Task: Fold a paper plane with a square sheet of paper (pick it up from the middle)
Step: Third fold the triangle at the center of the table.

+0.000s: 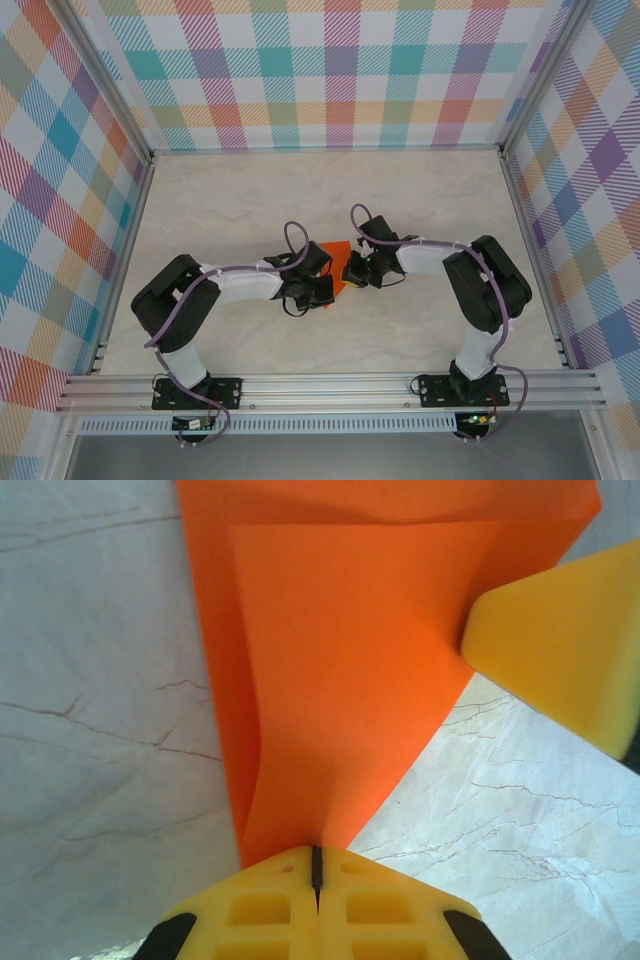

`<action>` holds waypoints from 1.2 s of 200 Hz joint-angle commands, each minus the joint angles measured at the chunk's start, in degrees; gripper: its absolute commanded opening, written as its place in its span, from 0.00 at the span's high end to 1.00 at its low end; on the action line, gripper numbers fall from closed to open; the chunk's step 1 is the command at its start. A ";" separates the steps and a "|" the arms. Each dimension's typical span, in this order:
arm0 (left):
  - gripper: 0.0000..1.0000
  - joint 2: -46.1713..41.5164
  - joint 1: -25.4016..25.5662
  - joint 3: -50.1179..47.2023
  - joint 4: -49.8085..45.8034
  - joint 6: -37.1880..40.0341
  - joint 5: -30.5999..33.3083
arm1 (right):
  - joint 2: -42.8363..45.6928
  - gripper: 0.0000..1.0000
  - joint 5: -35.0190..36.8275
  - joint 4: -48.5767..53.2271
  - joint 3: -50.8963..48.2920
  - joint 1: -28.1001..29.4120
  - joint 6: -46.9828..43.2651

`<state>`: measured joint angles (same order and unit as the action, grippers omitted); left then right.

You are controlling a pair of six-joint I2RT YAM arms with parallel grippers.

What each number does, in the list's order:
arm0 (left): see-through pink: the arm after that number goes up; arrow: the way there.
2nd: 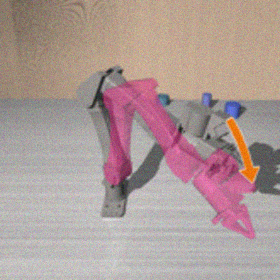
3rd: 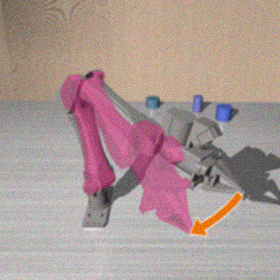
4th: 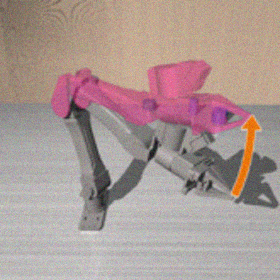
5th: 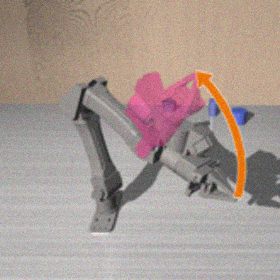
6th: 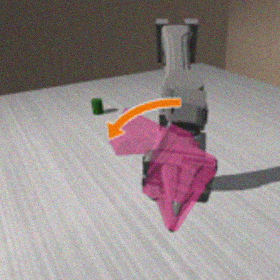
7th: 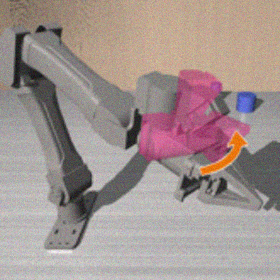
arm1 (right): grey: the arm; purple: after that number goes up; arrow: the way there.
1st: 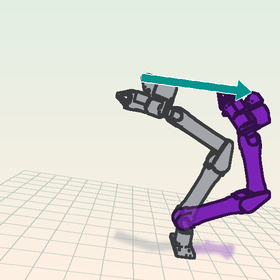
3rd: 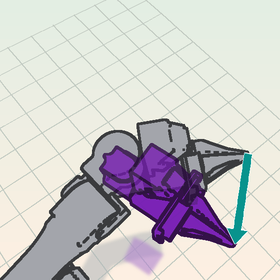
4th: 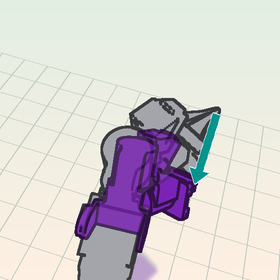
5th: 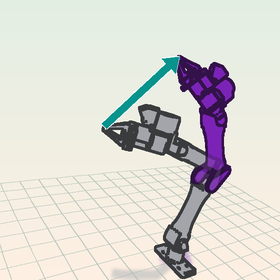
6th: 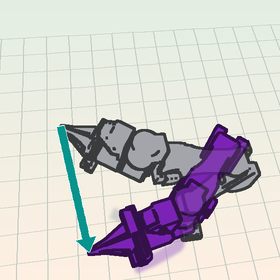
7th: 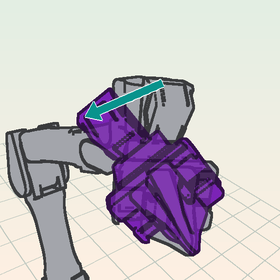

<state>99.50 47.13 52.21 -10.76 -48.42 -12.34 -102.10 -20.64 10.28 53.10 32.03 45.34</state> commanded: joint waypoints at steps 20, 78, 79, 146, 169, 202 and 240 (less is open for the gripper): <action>1.00 1.58 0.07 -2.02 -3.88 0.08 1.18 | 3.78 0.97 -7.05 0.30 1.50 -0.56 -10.00; 1.00 1.48 0.10 -1.87 -4.37 0.09 1.41 | -0.50 0.96 -9.78 0.51 2.73 -0.30 -10.89; 1.00 1.48 0.08 -1.86 -4.36 0.08 1.42 | -0.57 0.96 -9.78 0.60 2.77 -0.30 -10.93; 1.00 1.87 0.14 -1.50 -7.25 -0.35 1.10 | -4.66 0.97 -3.76 5.69 5.79 -2.67 -15.17; 1.00 1.89 0.09 -1.84 -7.43 -0.49 0.83 | -5.28 0.97 -2.21 6.10 6.37 -4.96 -16.20; 1.00 1.81 0.11 -1.87 -7.51 -0.49 0.86 | -4.68 0.97 -0.76 6.01 8.18 -7.83 -16.45; 1.00 1.72 0.07 -1.52 -7.52 -0.37 1.06 | 1.57 0.96 -3.66 2.42 5.34 -7.95 -15.74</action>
<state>99.53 47.13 52.21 -11.00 -48.62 -12.36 -105.84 -22.28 15.00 59.96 23.81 30.55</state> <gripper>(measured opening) 0.038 0.046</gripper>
